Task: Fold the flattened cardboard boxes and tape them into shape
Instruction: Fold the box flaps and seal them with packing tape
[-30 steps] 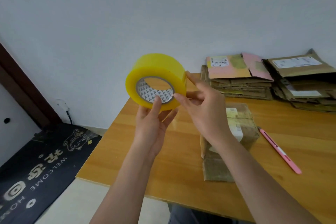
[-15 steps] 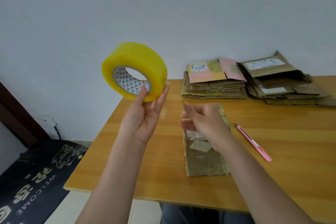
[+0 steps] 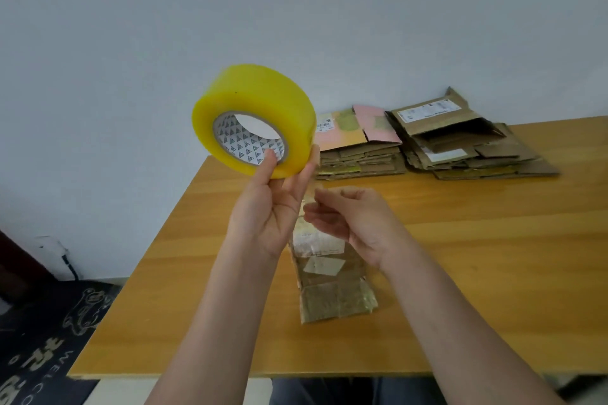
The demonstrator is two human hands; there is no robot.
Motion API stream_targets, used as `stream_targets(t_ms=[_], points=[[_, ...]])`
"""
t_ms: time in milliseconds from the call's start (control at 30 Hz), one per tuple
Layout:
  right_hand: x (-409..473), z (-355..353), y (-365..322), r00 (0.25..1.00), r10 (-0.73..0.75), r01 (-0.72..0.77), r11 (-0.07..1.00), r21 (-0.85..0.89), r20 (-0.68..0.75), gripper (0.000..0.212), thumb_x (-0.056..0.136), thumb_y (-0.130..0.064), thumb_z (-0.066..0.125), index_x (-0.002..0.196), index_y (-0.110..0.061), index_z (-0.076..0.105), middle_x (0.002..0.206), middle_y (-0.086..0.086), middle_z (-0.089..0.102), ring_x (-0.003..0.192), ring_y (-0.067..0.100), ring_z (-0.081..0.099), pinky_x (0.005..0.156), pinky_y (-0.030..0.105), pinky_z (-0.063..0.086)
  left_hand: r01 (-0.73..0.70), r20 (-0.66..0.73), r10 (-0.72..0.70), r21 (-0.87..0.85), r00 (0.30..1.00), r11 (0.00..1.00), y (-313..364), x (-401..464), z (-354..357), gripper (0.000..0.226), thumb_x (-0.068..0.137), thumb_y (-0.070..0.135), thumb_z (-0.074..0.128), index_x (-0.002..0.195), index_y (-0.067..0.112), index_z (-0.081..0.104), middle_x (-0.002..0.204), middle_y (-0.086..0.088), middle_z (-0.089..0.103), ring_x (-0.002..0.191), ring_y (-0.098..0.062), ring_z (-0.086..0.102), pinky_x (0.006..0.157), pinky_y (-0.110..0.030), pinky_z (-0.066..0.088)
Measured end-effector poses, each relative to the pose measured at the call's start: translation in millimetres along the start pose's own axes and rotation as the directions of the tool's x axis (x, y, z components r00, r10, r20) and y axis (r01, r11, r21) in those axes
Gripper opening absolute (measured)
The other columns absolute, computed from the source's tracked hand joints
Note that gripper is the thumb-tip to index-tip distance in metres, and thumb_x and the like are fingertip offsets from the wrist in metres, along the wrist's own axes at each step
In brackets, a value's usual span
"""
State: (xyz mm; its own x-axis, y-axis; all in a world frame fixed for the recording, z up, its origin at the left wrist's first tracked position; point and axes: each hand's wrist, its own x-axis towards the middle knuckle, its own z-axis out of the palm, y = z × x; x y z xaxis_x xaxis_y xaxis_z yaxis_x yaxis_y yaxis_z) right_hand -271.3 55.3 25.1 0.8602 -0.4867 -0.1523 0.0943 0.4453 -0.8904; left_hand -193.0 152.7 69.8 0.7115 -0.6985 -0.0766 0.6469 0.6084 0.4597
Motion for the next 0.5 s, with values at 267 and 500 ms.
stream_targets(t_ms=[267, 500], points=[[10.0, -46.8, -6.3, 0.942, -0.169, 0.052, 0.926, -0.375, -0.288, 0.017, 0.099, -0.017, 0.054, 0.090, -0.005, 0.063, 0.087, 0.008, 0.069, 0.067, 0.010, 0.070, 0.063, 0.020, 0.056, -0.113, -0.230, 0.211, 0.379, 0.950, 0.918, -9.3, 12.3, -43.0, 0.017, 0.101, 0.015, 0.052, 0.117, 0.012, 0.053, 0.109, -0.013, 0.070, 0.088, -0.033, 0.074, 0.072, -0.049, 0.061], [16.7, -68.5, -0.4, 0.850, -0.360, 0.061, 0.792, -0.607, -0.384, 0.018, 0.099, -0.022, 0.053, 0.090, -0.009, 0.061, 0.079, 0.005, 0.068, 0.073, 0.016, 0.068, 0.068, 0.030, 0.054, -0.234, -0.231, 0.435, 0.584, 0.870, 0.777, -3.5, 13.0, -63.2, 0.003, 0.099, 0.017, 0.056, 0.100, 0.016, 0.058, 0.087, 0.000, 0.077, 0.086, -0.027, 0.074, 0.080, -0.047, 0.060]])
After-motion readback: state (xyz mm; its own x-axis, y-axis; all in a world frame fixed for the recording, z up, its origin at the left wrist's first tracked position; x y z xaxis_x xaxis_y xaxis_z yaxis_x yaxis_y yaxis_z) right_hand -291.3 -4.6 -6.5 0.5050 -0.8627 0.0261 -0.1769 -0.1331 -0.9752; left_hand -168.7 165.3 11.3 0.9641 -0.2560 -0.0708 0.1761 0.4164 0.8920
